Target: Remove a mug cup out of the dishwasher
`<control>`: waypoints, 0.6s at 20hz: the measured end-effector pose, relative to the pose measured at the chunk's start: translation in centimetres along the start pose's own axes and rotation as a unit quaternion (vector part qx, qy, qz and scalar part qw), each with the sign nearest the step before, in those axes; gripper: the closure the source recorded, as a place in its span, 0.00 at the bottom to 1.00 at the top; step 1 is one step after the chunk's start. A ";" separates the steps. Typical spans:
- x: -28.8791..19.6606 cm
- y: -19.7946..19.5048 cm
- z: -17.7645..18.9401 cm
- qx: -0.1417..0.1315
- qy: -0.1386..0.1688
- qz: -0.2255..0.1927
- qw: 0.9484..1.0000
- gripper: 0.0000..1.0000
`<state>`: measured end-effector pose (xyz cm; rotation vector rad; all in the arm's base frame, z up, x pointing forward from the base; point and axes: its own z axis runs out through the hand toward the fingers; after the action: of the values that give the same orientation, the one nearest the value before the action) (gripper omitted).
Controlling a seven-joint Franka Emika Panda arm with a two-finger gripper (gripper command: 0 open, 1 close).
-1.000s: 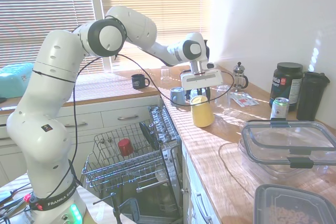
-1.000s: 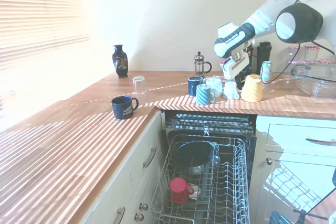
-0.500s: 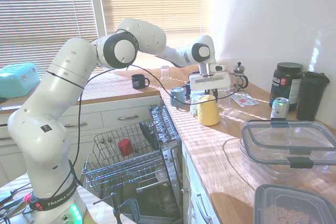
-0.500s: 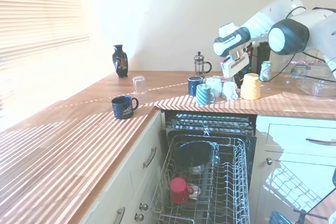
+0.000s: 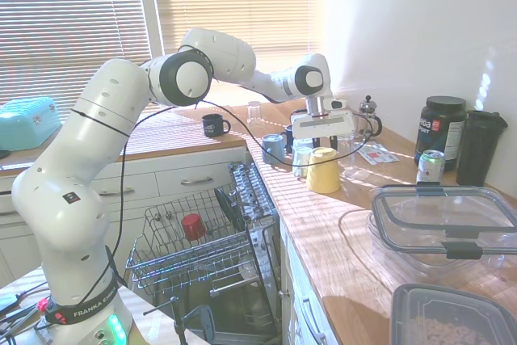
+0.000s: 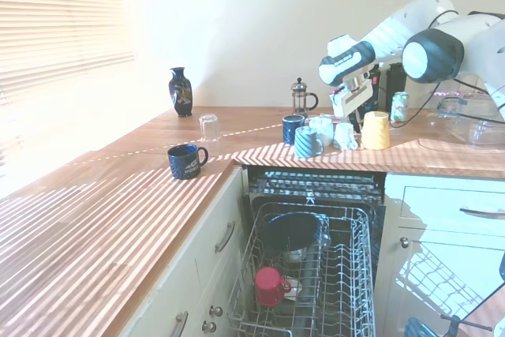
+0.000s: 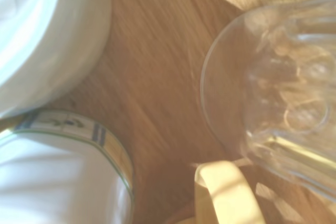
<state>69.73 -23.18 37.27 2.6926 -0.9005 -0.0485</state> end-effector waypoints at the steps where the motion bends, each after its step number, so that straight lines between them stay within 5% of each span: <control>1: 0.0 -0.1 0.0 0.000 0.000 0.000 1.000 0.00; 5: 0.0 0.2 -1.1 0.004 0.008 0.002 1.000 0.00; 12: -1.3 2.6 -8.9 0.022 0.046 0.010 0.999 0.00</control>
<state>68.31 -21.99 46.42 2.7012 -0.9120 0.1010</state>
